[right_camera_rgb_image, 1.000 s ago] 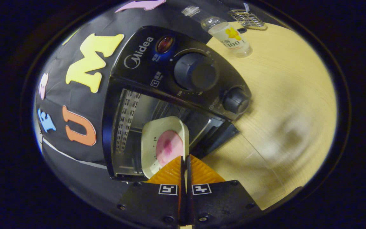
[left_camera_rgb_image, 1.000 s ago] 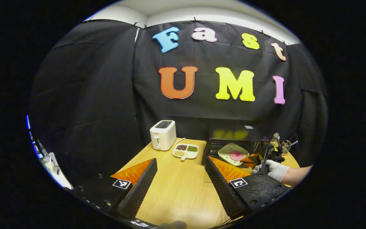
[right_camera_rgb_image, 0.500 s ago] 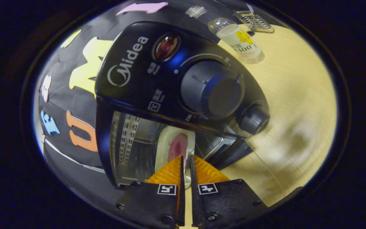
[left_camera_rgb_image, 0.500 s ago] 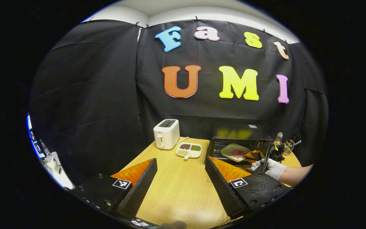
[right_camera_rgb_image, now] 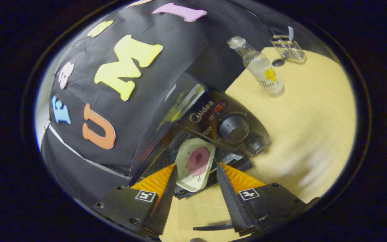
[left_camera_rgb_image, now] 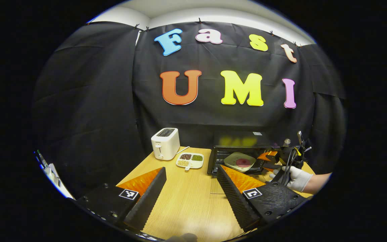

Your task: Open the electric oven with the left hand, put the food in, and close the electric oven.

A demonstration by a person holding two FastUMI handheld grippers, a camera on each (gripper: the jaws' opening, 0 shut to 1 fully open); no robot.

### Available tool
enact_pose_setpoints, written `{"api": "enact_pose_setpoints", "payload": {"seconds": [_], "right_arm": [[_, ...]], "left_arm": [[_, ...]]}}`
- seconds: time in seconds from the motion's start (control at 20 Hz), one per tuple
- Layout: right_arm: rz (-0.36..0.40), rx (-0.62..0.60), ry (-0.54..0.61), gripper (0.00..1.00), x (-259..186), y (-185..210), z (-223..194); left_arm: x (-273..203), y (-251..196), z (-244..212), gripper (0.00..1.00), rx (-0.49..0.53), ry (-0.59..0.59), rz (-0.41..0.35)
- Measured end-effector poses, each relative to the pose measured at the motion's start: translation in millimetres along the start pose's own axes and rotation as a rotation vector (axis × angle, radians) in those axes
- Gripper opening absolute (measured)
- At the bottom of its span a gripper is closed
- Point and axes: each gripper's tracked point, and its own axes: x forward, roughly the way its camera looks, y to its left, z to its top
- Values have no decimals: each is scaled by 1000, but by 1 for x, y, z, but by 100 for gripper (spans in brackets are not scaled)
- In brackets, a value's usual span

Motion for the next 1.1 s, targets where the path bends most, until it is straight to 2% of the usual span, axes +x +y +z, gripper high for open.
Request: {"api": "enact_pose_setpoints", "payload": {"seconds": [0.05,0.1,0.25,0.45,0.65,0.8,1.0,1.1], "right_arm": [[-19,-51,-13,73,-13,-3,3],[-36,-93,-31,89,-25,-5,6],[-79,-227,-71,98,-67,-18,18],[-126,-445,-131,99,-131,-44,37],[-135,-633,-180,99,-198,-71,60],[-126,-720,-191,99,-248,-94,77],[-97,-798,-203,99,-314,-114,100],[-97,-798,-188,99,-336,-126,106]], "left_arm": [[-1,-2,-3,97,0,-1,-15],[-2,-5,-6,97,6,-5,-31],[-4,-19,-17,97,38,-8,-89],[-4,-47,-30,97,56,1,-150],[-4,-88,-39,97,77,8,-161],[-4,-122,-52,97,71,32,-163],[-9,-144,-82,96,68,96,-104],[-7,-153,-95,97,80,114,-89]]}}
